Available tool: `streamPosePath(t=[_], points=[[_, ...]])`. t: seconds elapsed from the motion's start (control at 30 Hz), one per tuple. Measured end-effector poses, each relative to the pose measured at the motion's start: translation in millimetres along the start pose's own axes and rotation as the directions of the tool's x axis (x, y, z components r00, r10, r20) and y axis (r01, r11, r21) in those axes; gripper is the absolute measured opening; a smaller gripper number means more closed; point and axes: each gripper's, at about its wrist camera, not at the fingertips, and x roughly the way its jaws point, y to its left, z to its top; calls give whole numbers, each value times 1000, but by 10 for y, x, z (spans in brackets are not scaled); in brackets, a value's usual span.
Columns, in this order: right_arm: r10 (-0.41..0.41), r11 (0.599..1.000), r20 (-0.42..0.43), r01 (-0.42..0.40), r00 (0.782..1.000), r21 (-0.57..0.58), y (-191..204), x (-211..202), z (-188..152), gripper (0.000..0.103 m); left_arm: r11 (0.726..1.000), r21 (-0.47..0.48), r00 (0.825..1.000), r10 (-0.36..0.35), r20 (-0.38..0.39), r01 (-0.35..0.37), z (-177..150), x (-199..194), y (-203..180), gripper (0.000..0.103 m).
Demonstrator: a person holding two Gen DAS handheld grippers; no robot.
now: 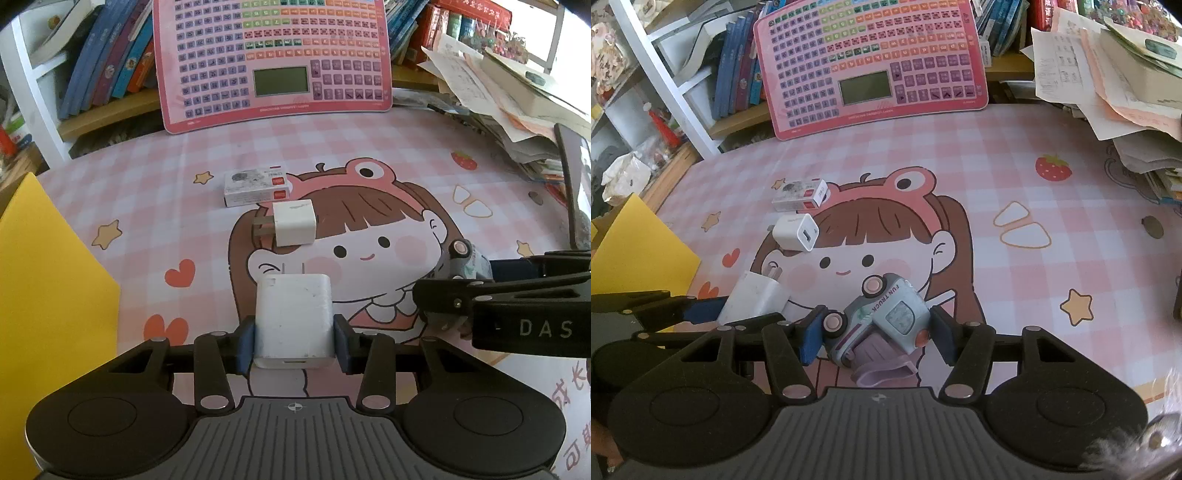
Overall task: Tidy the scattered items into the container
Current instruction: 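Lift the charger and toy car off the mat with both grippers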
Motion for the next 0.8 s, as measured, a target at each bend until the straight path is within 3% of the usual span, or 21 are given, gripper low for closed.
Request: streamPosePath(t=[0.27, 0.5, 0.8], points=[[10, 1000, 19, -10, 1000, 4, 23, -160, -27, 57, 990, -108, 996, -84, 43, 88, -11, -276, 157, 41], [13, 1000, 45, -13, 999, 5, 64, -435, -124, 57, 962, -216, 985, -156, 76, 169, -173, -564, 304, 41], [25, 999, 50, -23, 998, -33, 308, -702, -354, 57, 945, -239, 973, -204, 109, 225, -493, -923, 330, 41]])
